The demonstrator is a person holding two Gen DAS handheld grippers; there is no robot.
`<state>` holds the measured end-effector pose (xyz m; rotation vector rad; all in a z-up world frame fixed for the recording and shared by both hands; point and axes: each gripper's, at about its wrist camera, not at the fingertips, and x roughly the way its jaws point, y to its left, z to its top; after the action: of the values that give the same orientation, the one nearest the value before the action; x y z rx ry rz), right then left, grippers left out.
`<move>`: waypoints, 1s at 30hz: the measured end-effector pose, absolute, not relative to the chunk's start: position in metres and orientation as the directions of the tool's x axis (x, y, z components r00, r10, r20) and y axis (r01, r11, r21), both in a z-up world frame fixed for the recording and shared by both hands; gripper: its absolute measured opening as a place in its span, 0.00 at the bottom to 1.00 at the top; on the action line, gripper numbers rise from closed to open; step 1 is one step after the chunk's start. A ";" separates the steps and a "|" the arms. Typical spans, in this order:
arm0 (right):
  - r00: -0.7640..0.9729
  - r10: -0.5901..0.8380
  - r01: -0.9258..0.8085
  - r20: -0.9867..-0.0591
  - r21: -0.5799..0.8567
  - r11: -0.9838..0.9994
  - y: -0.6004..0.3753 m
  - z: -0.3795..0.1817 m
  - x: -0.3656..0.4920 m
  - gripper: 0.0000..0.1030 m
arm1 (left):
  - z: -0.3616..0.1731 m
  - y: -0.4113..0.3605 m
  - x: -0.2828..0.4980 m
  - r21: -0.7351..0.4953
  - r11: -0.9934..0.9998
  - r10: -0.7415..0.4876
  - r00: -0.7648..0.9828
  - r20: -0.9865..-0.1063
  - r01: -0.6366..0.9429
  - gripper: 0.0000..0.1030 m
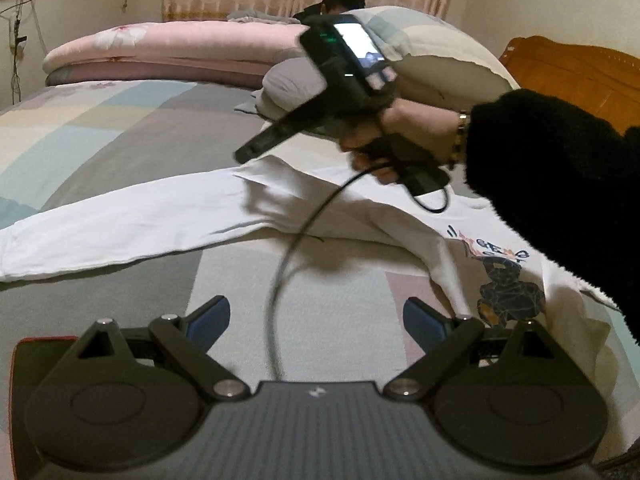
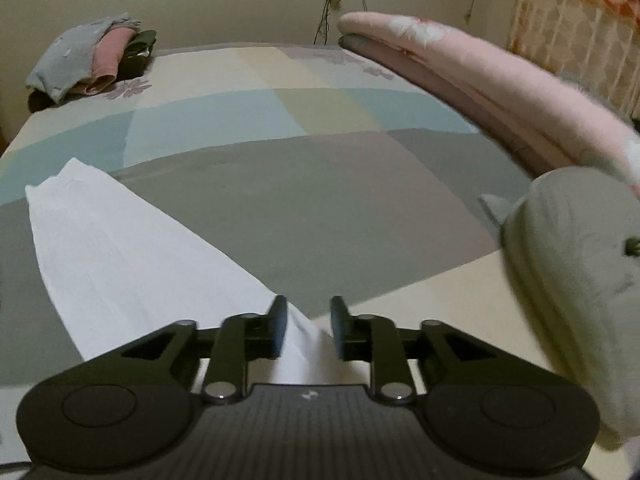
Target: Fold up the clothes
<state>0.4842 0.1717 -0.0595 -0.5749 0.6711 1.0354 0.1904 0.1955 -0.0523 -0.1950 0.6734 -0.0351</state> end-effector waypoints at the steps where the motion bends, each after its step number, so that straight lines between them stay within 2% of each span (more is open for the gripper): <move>1: 0.357 0.571 -0.904 -0.739 -0.119 0.411 0.164 -0.058 0.487 0.36 | -0.051 0.195 0.190 -0.197 0.980 -0.104 0.783 -0.613 -0.024 0.91; 4: 0.378 0.547 -0.888 -0.747 -0.127 0.441 0.139 -0.053 0.497 0.50 | -0.048 0.193 0.188 -0.215 0.977 -0.134 0.787 -0.603 0.002 0.91; 9: 0.409 0.500 -0.860 -0.763 -0.138 0.491 0.097 -0.048 0.512 0.50 | -0.046 0.184 0.187 -0.226 0.973 -0.179 0.789 -0.588 0.053 0.92; 13: 0.427 0.442 -0.842 -0.789 -0.168 0.513 0.068 -0.065 0.524 0.54 | -0.045 0.178 0.190 -0.218 0.974 -0.184 0.784 -0.593 0.063 0.92; 16: 0.415 0.439 -0.848 -0.797 -0.164 0.504 0.061 -0.079 0.526 0.53 | -0.044 0.174 0.190 -0.228 0.969 -0.211 0.784 -0.584 0.091 0.92; 17: 0.410 0.440 -0.851 -0.799 -0.162 0.500 0.059 -0.083 0.526 0.41 | -0.044 0.172 0.190 -0.230 0.968 -0.219 0.782 -0.584 0.100 0.92; 18: 0.405 0.441 -0.854 -0.801 -0.159 0.496 0.057 -0.088 0.527 0.08 | -0.044 0.171 0.191 -0.225 0.969 -0.219 0.779 -0.587 0.104 0.92; 19: 0.418 0.439 -0.851 -0.795 -0.175 0.494 0.058 -0.089 0.524 0.03 | -0.045 0.169 0.191 -0.217 0.970 -0.217 0.777 -0.591 0.106 0.92; 24: 0.497 0.408 -0.788 -0.766 -0.201 0.581 0.061 -0.089 0.535 0.04 | -0.044 0.165 0.192 -0.210 0.972 -0.210 0.772 -0.600 0.102 0.92; 29: 0.545 0.386 -0.765 -0.745 -0.252 0.593 0.061 -0.075 0.515 0.19 | -0.033 0.173 0.187 -0.185 0.979 -0.181 0.783 -0.595 0.086 0.92; 30: 0.546 0.386 -0.764 -0.743 -0.252 0.594 0.060 -0.070 0.509 0.26 | -0.030 0.177 0.185 -0.178 0.981 -0.172 0.784 -0.596 0.080 0.92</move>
<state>0.5091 0.0599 -0.0697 -0.6114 0.6944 0.7340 0.1850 0.1772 -0.0304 -0.1458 0.6558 -0.1367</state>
